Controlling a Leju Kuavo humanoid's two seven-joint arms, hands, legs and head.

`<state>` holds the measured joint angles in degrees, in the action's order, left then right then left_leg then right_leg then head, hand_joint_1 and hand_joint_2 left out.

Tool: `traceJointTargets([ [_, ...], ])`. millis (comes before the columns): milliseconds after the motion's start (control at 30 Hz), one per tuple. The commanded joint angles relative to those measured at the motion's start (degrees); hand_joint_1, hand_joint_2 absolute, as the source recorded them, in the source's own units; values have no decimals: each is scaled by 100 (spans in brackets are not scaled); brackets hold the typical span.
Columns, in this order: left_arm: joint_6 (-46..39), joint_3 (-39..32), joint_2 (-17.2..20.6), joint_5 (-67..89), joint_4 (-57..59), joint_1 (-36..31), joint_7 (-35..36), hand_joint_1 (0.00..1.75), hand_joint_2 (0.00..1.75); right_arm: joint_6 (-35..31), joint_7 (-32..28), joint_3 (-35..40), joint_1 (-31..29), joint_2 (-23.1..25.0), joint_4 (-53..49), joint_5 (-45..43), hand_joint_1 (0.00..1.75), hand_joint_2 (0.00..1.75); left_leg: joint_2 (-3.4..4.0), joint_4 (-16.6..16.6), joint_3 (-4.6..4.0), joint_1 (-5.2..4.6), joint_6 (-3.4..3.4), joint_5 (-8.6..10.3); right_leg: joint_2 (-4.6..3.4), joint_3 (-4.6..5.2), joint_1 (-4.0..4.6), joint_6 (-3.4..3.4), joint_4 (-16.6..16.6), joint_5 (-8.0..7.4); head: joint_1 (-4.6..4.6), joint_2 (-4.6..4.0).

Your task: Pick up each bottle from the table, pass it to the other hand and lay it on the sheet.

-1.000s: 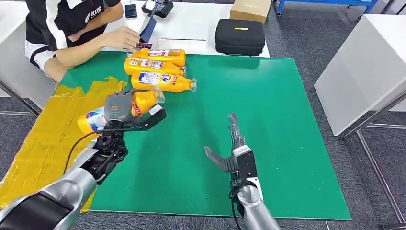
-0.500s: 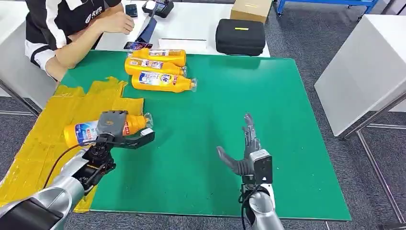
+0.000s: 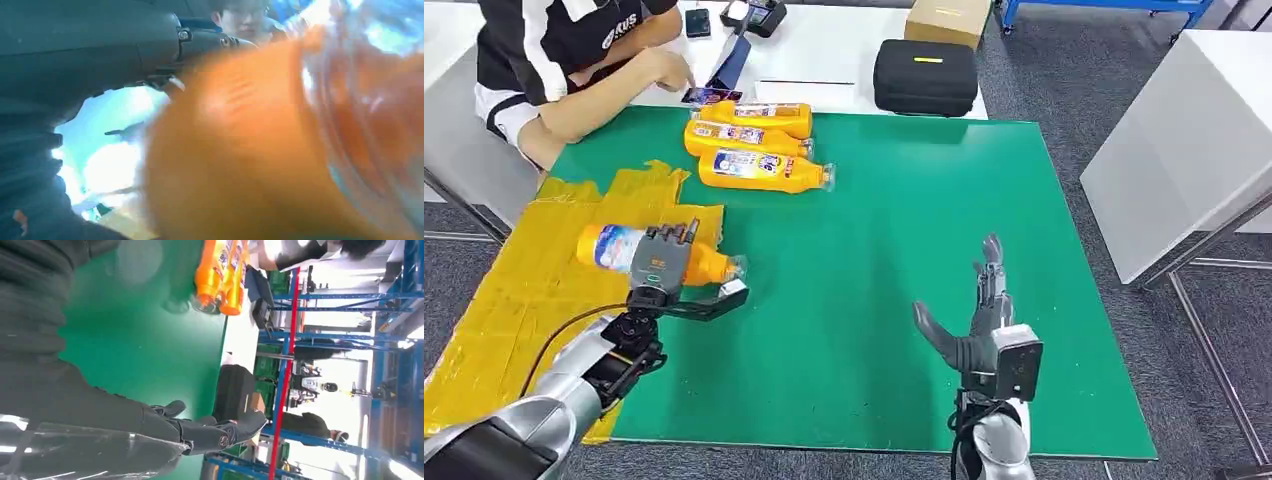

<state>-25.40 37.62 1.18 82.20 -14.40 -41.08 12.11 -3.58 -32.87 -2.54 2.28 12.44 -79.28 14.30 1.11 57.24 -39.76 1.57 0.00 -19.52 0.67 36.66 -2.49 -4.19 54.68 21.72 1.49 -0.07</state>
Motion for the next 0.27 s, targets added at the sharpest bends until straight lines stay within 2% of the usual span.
traceJointTargets([
  [33,-251,-111,-135,12,310,-211,146,0,175,-16,133,-253,-84,244,-209,140,0,175,-13,14,59,-3,8,-39,-1,-56,-1,41,18,39,2,0],
  [67,-338,-100,-119,89,308,-207,239,0,175,-42,143,-237,-82,255,-206,195,0,175,-11,18,74,-4,9,-49,-5,-68,-1,49,23,48,0,0],
  [133,-539,-250,-97,117,295,-204,383,0,175,-101,122,-207,-21,277,-249,258,0,175,-5,5,33,1,5,-20,-4,-32,3,26,4,17,0,0],
  [167,-690,-577,-128,-159,248,-196,365,0,175,-106,112,-194,29,279,-280,262,0,175,-6,13,62,-2,8,-40,-8,-57,0,41,16,37,0,0],
  [200,-960,-791,-165,-275,218,-207,266,0,0,-139,137,-188,62,278,-288,286,0,0,-3,5,34,1,4,-21,-6,-33,2,27,6,19,2,0],
  [267,-1261,-974,-227,-230,160,-246,278,0,0,-125,165,-156,51,263,-193,292,0,0,-15,10,52,-1,7,-33,3,-51,1,38,13,34,0,0],
])
